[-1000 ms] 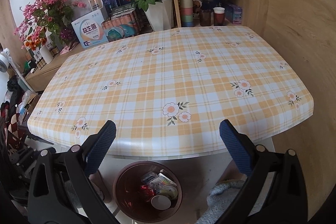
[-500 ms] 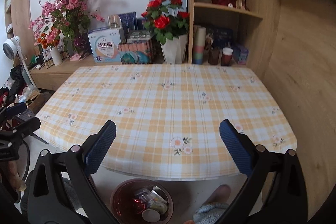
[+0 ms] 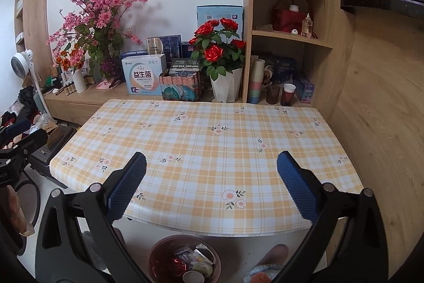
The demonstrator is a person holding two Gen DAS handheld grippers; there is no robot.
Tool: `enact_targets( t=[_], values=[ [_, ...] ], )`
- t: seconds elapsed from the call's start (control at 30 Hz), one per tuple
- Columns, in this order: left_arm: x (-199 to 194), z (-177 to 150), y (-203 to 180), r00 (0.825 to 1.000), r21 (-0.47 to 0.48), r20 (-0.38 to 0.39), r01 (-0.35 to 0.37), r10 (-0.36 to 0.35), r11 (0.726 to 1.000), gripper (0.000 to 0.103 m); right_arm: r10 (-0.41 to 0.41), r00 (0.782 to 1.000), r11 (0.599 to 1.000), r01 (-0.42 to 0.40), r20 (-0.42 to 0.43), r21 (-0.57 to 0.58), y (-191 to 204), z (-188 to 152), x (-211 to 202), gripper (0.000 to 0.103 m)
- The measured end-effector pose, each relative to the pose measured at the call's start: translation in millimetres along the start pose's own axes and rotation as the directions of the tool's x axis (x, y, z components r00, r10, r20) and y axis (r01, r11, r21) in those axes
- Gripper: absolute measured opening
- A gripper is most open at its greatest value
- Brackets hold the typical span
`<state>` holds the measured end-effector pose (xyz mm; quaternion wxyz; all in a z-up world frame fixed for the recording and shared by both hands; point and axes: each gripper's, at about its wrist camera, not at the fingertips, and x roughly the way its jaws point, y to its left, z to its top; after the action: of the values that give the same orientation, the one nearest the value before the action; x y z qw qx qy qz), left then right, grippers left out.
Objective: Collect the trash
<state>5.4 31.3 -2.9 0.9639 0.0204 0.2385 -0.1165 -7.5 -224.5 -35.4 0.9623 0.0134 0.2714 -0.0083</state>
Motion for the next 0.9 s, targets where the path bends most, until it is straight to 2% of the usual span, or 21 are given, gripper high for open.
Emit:
enact_targets(
  t=[0.9],
  values=[
    [-10.0, -0.3, -9.5, 1.000, 0.024, 0.000, -0.022, 0.022, 0.999, 0.097, -0.007, 1.000, 1.000, 0.007, -0.012, 0.010, 3.9, -4.2, -3.1, 0.097]
  ],
)
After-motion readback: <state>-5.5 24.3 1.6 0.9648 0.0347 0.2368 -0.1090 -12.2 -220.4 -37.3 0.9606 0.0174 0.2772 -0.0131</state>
